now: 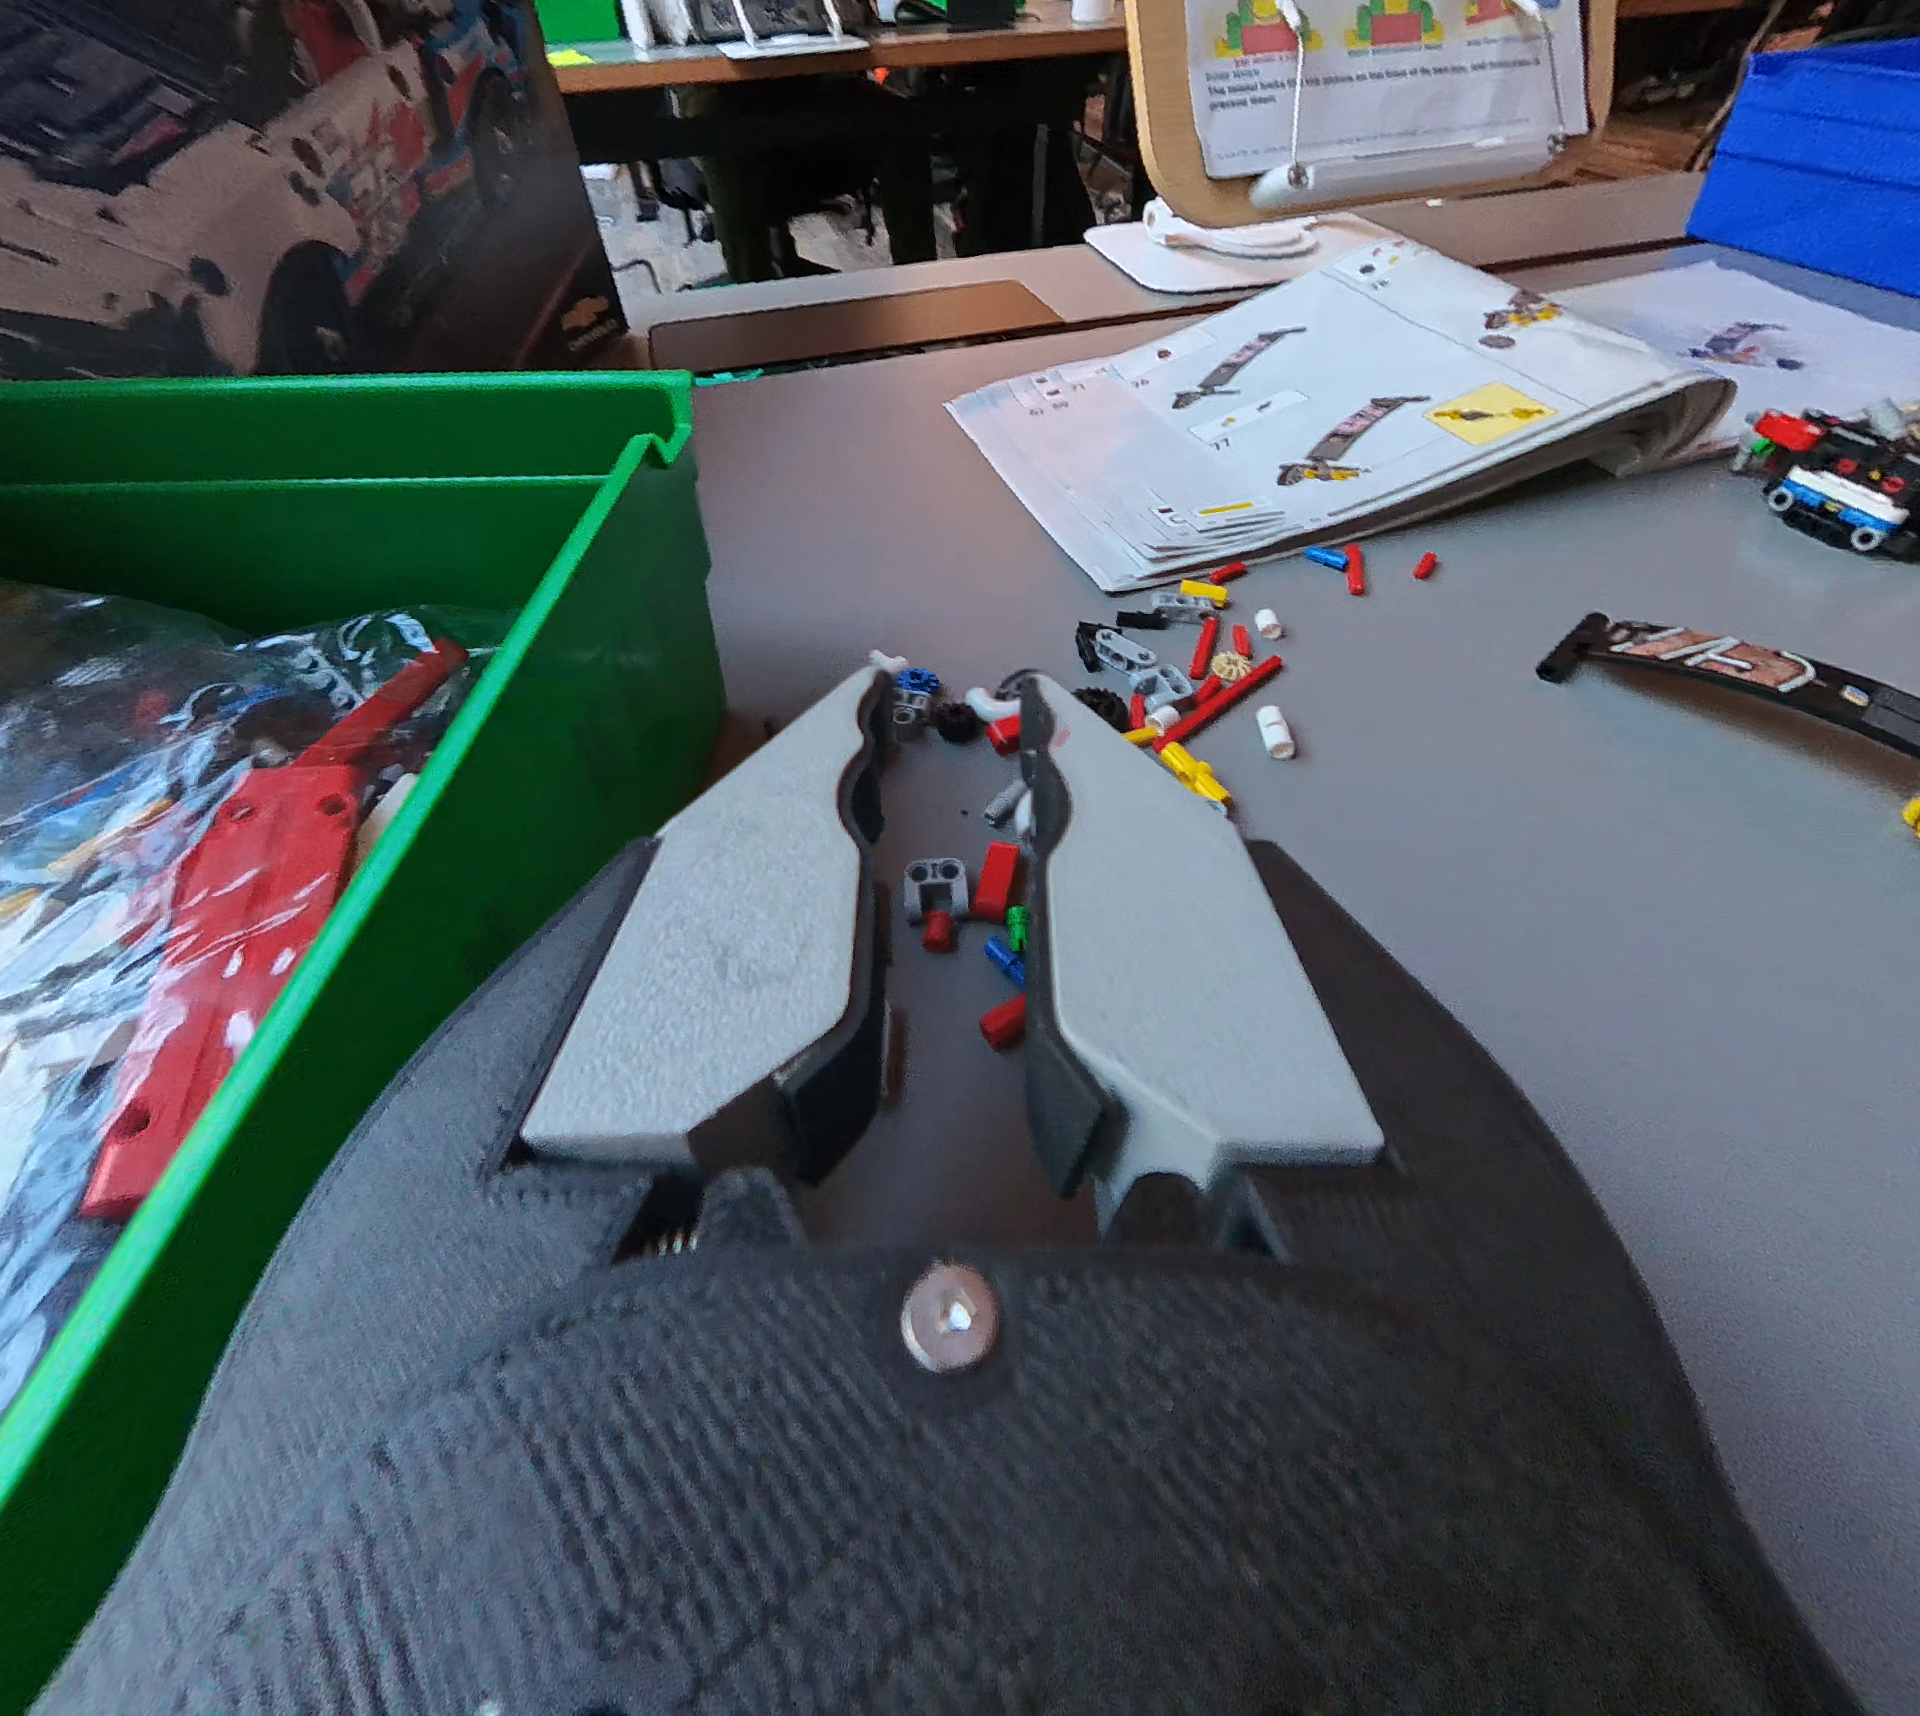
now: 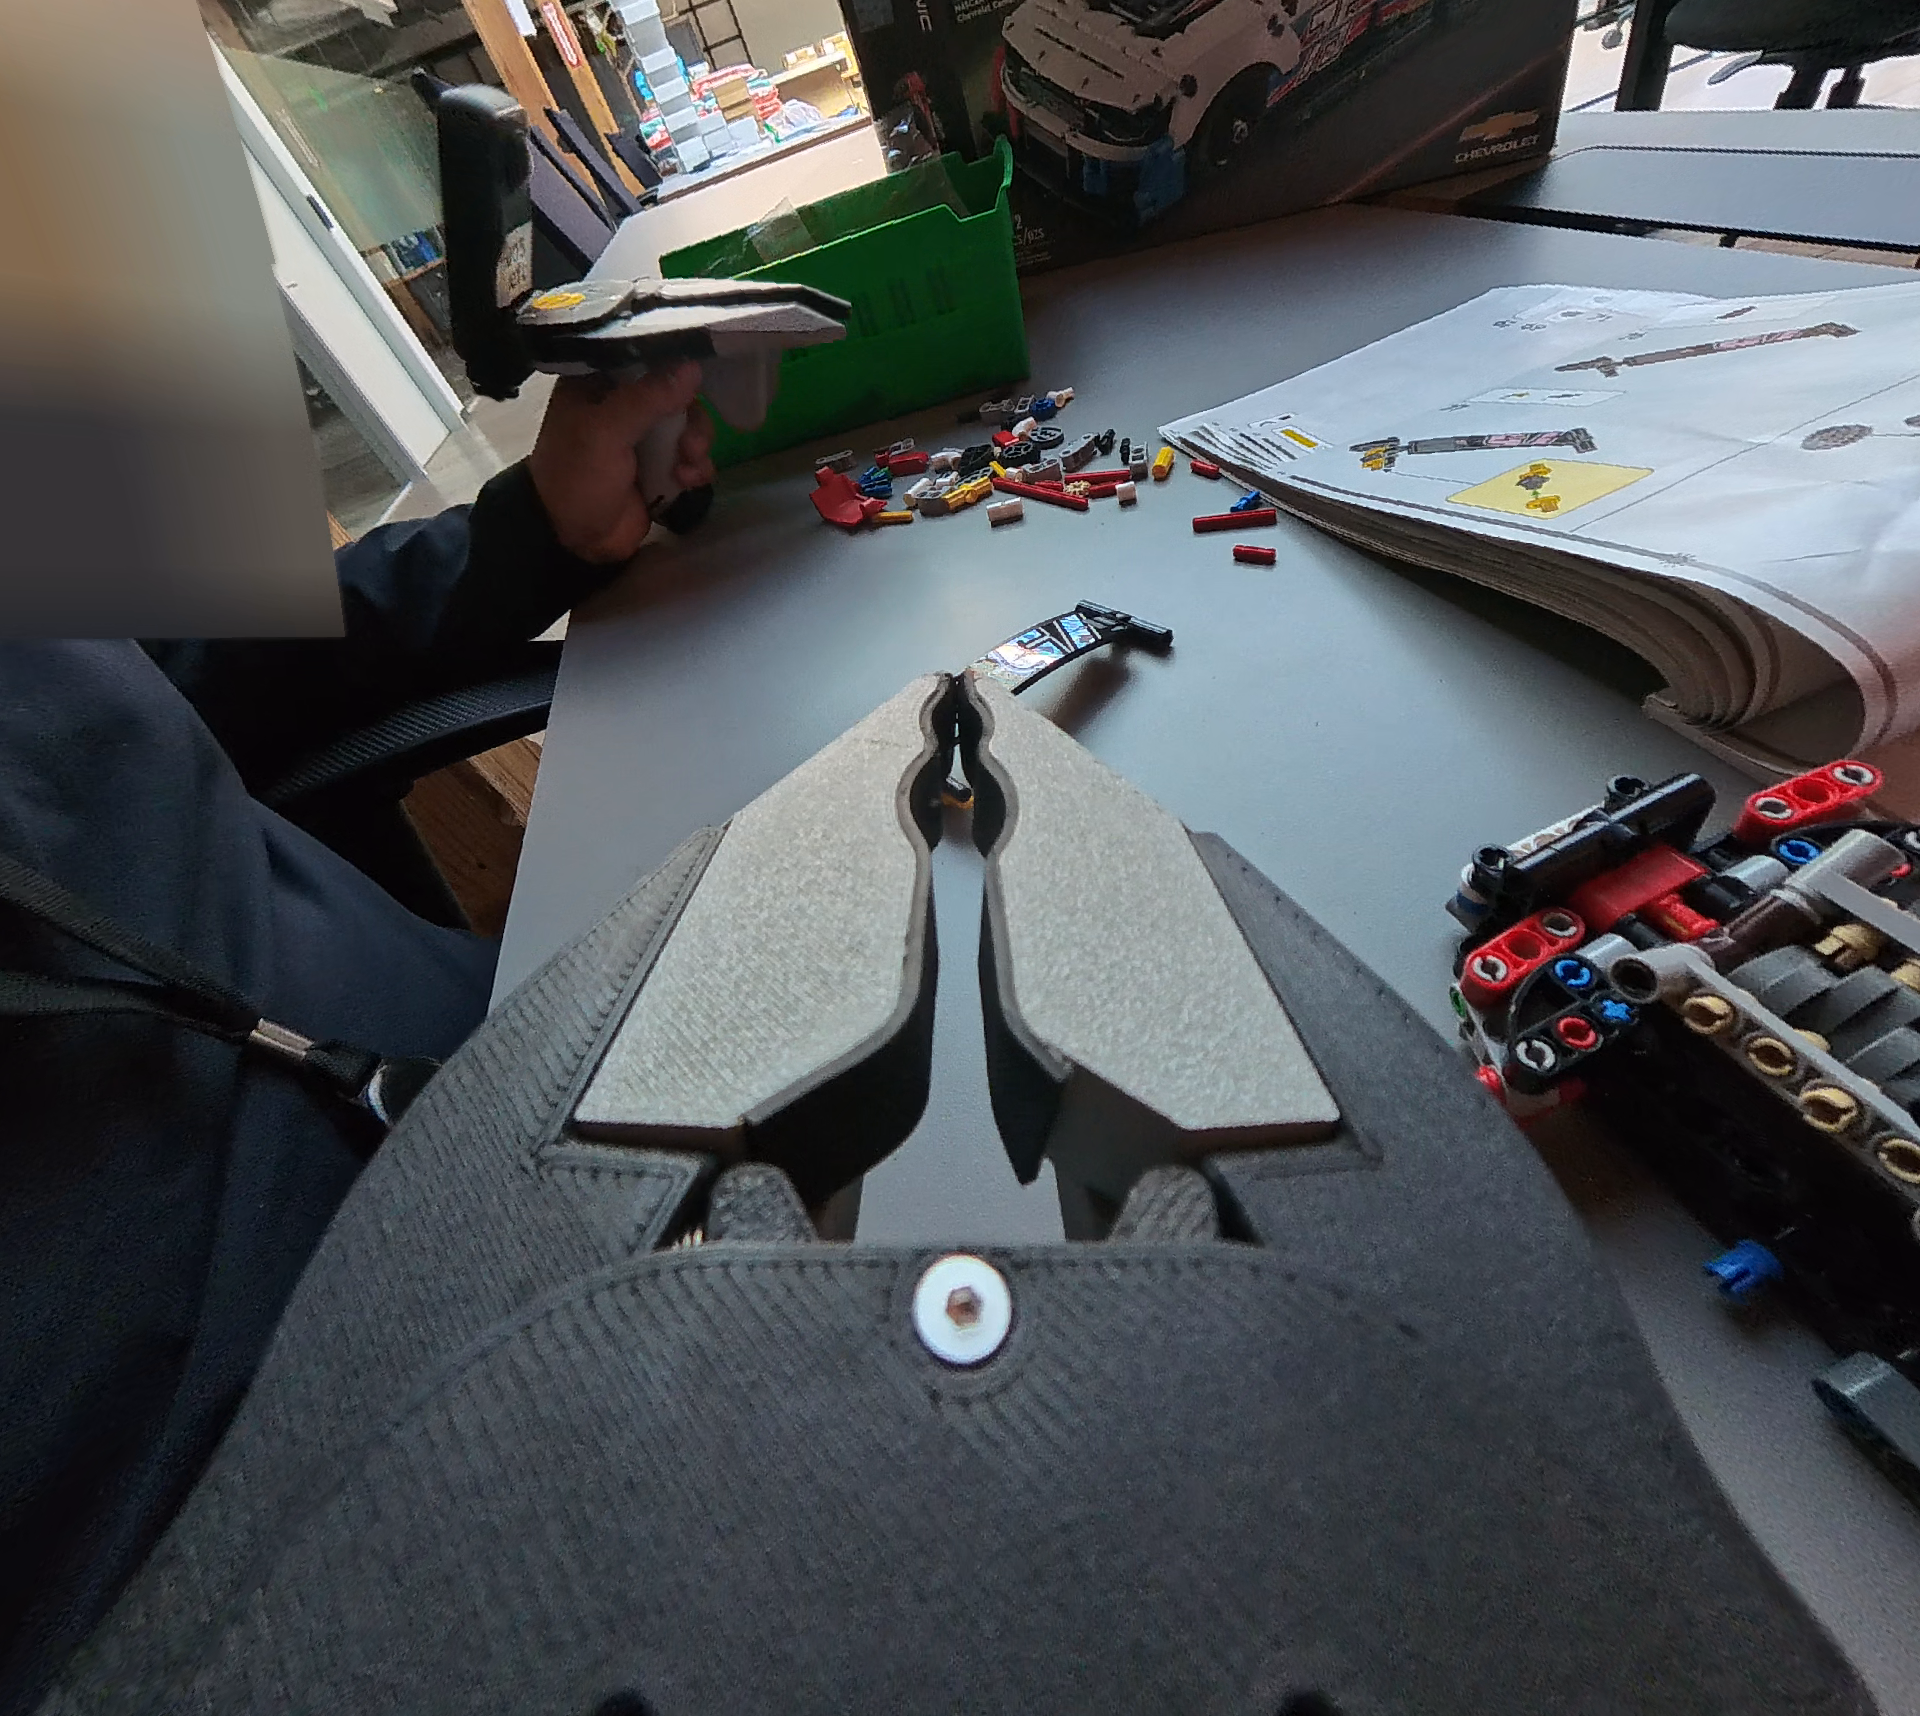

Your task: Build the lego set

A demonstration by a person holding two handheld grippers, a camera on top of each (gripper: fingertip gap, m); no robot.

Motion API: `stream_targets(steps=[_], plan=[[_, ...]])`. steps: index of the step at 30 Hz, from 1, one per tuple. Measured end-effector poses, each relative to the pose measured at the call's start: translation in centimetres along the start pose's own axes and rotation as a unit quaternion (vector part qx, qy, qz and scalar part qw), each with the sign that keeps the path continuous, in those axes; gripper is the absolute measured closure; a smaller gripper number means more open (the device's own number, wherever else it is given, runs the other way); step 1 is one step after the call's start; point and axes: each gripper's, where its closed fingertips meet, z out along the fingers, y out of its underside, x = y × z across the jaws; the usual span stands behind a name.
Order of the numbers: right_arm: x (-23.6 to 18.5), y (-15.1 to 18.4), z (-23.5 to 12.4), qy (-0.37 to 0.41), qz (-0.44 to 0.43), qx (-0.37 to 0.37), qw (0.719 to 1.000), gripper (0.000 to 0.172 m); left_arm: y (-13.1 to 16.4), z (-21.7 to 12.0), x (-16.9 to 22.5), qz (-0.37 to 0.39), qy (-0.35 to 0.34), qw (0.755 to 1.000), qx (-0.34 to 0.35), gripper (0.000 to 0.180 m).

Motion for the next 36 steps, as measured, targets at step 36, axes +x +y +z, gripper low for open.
stream_targets(steps=[36], plan=[[0.0, -0.3, -0.4, -0.014, 0.028, 0.014, 0.999, 0.172, 6.5, 6.2, 3.9, 0.048, 0.133, 0.952, -0.272, 0.159]])
